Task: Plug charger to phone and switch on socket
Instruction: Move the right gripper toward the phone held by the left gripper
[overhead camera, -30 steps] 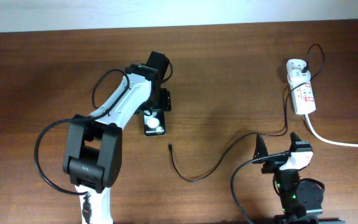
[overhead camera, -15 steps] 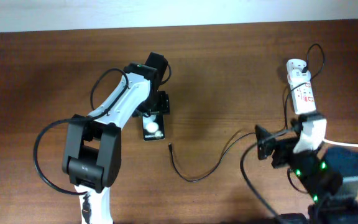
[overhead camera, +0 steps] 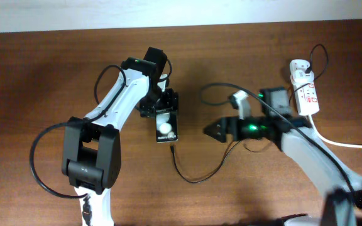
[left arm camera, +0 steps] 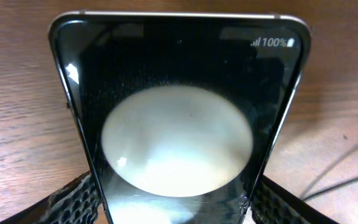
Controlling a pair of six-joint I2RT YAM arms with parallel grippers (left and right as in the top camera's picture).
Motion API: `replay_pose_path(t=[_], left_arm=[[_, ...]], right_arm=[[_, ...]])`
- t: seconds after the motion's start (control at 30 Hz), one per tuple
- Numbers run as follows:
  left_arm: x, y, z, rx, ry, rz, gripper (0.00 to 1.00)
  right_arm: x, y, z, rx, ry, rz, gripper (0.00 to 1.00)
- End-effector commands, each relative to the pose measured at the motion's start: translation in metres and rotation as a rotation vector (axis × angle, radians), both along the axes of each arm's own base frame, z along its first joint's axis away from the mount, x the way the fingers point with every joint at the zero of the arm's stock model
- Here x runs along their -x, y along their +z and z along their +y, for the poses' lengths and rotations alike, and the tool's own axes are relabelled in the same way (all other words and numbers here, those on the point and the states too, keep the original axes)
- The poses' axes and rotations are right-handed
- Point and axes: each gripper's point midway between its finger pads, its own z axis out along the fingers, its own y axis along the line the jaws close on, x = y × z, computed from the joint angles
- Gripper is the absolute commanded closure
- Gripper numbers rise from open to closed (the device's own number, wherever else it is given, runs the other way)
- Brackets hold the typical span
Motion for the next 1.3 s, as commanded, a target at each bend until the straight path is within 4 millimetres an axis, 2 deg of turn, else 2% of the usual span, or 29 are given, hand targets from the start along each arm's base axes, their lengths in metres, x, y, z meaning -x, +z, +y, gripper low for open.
replay_pose_path(t=[0.0,0.1,0.2,0.37,0.43,0.5,0.53,0.6,0.63,0.73,0.83,0.87,0.9,1.0,1.1,1.13,1.27], left_arm=[[-0.004,0.029,-0.015,0.102,-0.058,-0.056,0.23],[-0.004,0.030,-0.017,0.113,-0.066,-0.055,0.22],[-0.004,0.030,-0.017,0.115,-0.073,-0.061,0.21],[-0.004,0.031,-0.019,0.126,-0.084,-0.062,0.20],[-0.005,0.031,-0.019,0.126,-0.088,-0.067,0.20],[-0.009,0.030,-0.018,0.109,-0.100,-0.090,0.20],[-0.010,0.029,-0.015,0.092,-0.098,-0.097,0.19],[-0.014,0.027,-0.008,0.048,-0.093,-0.115,0.18],[-0.016,0.025,-0.006,0.028,-0.092,-0.125,0.10],[-0.020,0.013,0.001,-0.023,-0.036,-0.136,0.02],[-0.024,0.007,0.007,-0.081,-0.033,-0.165,0.01],[-0.025,0.006,0.010,-0.115,-0.016,-0.172,0.01],[-0.024,0.006,0.010,-0.154,0.006,-0.180,0.01],[-0.020,0.004,-0.008,-0.166,-0.006,-0.200,0.01],[-0.015,-0.003,-0.022,-0.186,-0.033,-0.205,0.01],[-0.012,-0.012,-0.025,-0.217,-0.028,-0.195,0.01],[-0.004,-0.041,-0.028,-0.251,-0.053,-0.143,0.00]], right_arm=[[-0.004,-0.026,0.040,-0.084,0.043,0.112,0.02],[-0.011,-0.040,0.081,-0.129,0.083,0.088,0.06],[-0.017,-0.042,0.097,-0.104,0.088,-0.002,0.12],[-0.042,-0.053,0.088,-0.006,-0.062,-0.039,0.15],[-0.046,-0.047,0.096,-0.010,-0.058,-0.094,0.15],[-0.049,-0.055,0.092,0.042,-0.095,-0.096,0.15],[-0.049,-0.059,0.089,0.059,-0.105,-0.086,0.14],[-0.046,-0.066,0.085,0.088,-0.116,-0.058,0.04],[-0.042,-0.068,0.084,0.095,-0.112,-0.040,0.01],[-0.041,-0.047,0.085,0.049,-0.082,-0.073,0.01],[-0.048,-0.038,0.064,0.066,-0.133,-0.067,0.01],[-0.051,-0.043,0.051,0.081,-0.163,-0.036,0.01],[-0.055,-0.051,0.029,0.109,-0.217,0.012,0.01],[-0.056,-0.066,-0.009,0.174,-0.270,0.064,0.01],[-0.053,-0.082,-0.031,0.292,-0.338,0.101,0.01],[-0.052,-0.087,-0.038,0.332,-0.360,0.105,0.01],[-0.052,-0.088,-0.039,0.342,-0.365,0.107,0.01]])
